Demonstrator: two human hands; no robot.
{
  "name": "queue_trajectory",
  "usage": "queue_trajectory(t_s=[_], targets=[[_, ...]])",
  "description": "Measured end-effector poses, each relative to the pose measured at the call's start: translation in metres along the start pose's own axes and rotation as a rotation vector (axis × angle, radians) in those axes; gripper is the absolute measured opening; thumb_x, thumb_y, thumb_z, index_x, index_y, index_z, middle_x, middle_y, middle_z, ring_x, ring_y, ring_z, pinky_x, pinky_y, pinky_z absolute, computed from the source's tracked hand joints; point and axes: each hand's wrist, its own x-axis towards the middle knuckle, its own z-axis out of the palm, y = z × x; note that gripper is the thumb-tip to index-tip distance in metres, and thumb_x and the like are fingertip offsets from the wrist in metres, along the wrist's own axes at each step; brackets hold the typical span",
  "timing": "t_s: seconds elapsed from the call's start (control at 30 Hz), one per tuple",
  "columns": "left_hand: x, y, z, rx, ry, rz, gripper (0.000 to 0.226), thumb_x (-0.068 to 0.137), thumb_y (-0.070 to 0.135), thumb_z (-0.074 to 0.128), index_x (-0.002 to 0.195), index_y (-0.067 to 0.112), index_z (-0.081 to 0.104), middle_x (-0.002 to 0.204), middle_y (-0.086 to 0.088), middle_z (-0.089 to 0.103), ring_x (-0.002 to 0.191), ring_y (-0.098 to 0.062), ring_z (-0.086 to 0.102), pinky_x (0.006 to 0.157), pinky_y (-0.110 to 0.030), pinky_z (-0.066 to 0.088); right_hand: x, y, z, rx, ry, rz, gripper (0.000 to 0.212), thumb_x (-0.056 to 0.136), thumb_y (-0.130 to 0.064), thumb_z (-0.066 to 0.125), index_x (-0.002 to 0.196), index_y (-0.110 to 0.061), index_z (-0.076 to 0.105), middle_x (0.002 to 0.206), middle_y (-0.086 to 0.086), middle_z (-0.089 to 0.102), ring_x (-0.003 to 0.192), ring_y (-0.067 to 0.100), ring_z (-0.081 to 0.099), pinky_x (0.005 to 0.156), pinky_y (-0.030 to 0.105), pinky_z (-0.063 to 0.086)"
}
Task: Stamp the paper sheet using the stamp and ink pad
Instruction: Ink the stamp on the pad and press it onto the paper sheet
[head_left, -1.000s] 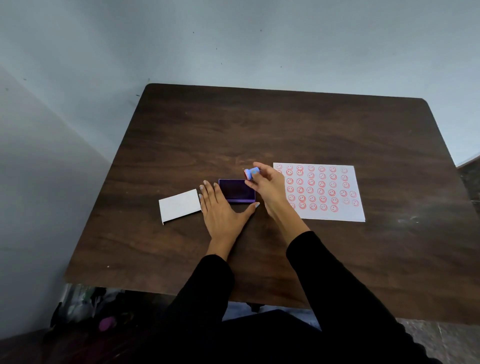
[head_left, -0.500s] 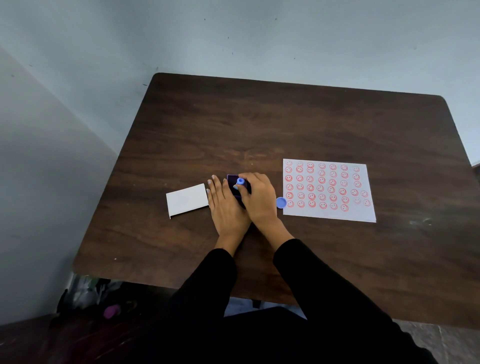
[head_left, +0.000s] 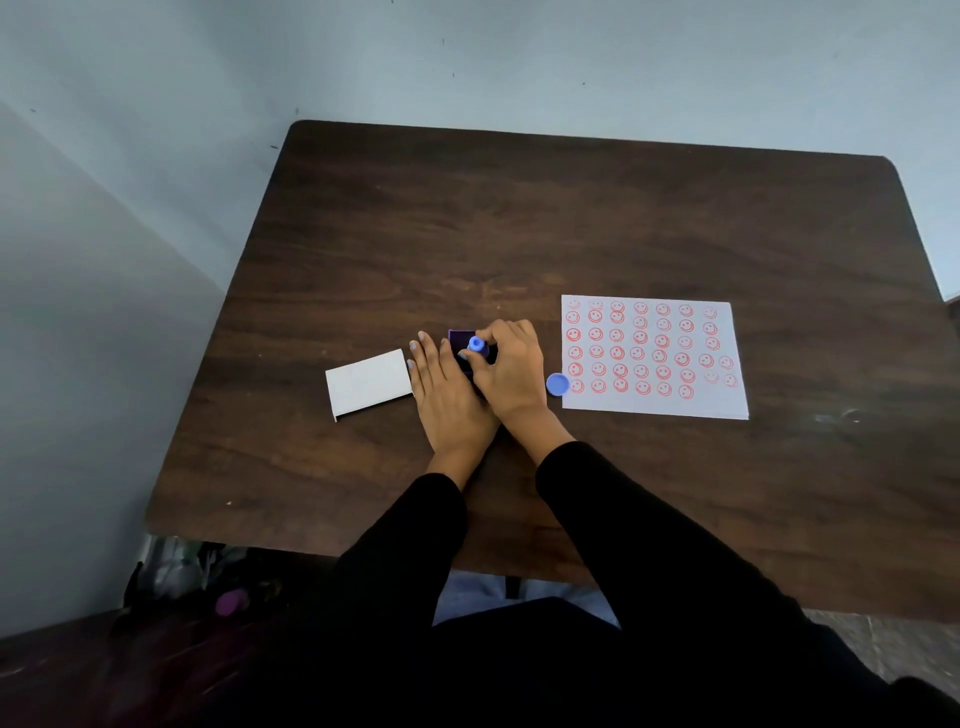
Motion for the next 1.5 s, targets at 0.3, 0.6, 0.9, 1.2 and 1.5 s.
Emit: queue_trajectory(t_s=[0.3, 0.6, 0.9, 1.2, 1.5], targets=[[0.007, 0.000, -0.001, 0.043, -0.010, 0.006, 0.072, 0.092, 0.037, 0.044, 0.148, 0.001, 0.016, 0.160, -0.019, 0.006, 0.149, -0.028, 0.001, 0.120, -0.037, -0.001, 0.007, -0.003, 0.000, -0.021, -0.020, -0.019, 0.012, 0.079, -0.007, 0.064, 0.091, -0.004, 0.062, 0.094, 0.013, 0.067, 0.093, 0.024, 0.053, 0.078, 0.030, 0.044], [0.008, 0.000, 0.001, 0.056, -0.012, 0.013, 0.072, 0.093, 0.037, 0.045, 0.148, 0.001, 0.016, 0.160, -0.019, 0.006, 0.149, -0.029, 0.001, 0.120, -0.038, -0.002, 0.009, -0.004, -0.001, 0.002, -0.066, 0.059, 0.015, 0.079, -0.005, 0.063, 0.094, -0.008, 0.062, 0.098, 0.014, 0.063, 0.093, 0.022, 0.054, 0.075, 0.024, 0.040], [0.006, 0.001, 0.000, 0.039, -0.005, 0.017, 0.071, 0.094, 0.037, 0.043, 0.148, 0.001, 0.015, 0.160, -0.019, 0.006, 0.149, -0.029, 0.000, 0.120, -0.037, -0.002, 0.011, -0.008, -0.001, -0.033, -0.008, 0.079, 0.020, 0.071, -0.009, 0.075, 0.083, -0.007, 0.059, 0.087, 0.012, 0.064, 0.086, 0.024, 0.056, 0.071, 0.033, 0.047], [-0.003, 0.007, -0.011, -0.085, 0.058, 0.129, 0.099, 0.072, 0.057, 0.050, 0.149, 0.004, 0.017, 0.159, -0.021, 0.006, 0.149, -0.032, 0.001, 0.118, -0.039, -0.006, 0.016, -0.011, -0.020, 0.170, 0.069, 0.211, 0.017, 0.073, -0.018, 0.075, 0.085, -0.014, 0.063, 0.087, 0.004, 0.067, 0.084, 0.018, 0.058, 0.069, 0.025, 0.042], [-0.014, 0.033, 0.006, 0.011, 0.042, 0.576, 0.031, 0.085, 0.032, 0.063, 0.111, 0.015, 0.069, 0.149, -0.021, 0.038, 0.142, -0.039, 0.028, 0.115, -0.052, 0.013, 0.019, 0.018, -0.081, 0.437, 0.462, 0.412, 0.022, 0.075, -0.024, 0.075, 0.092, -0.014, 0.064, 0.085, -0.003, 0.068, 0.077, 0.008, 0.061, 0.064, 0.006, 0.042]])
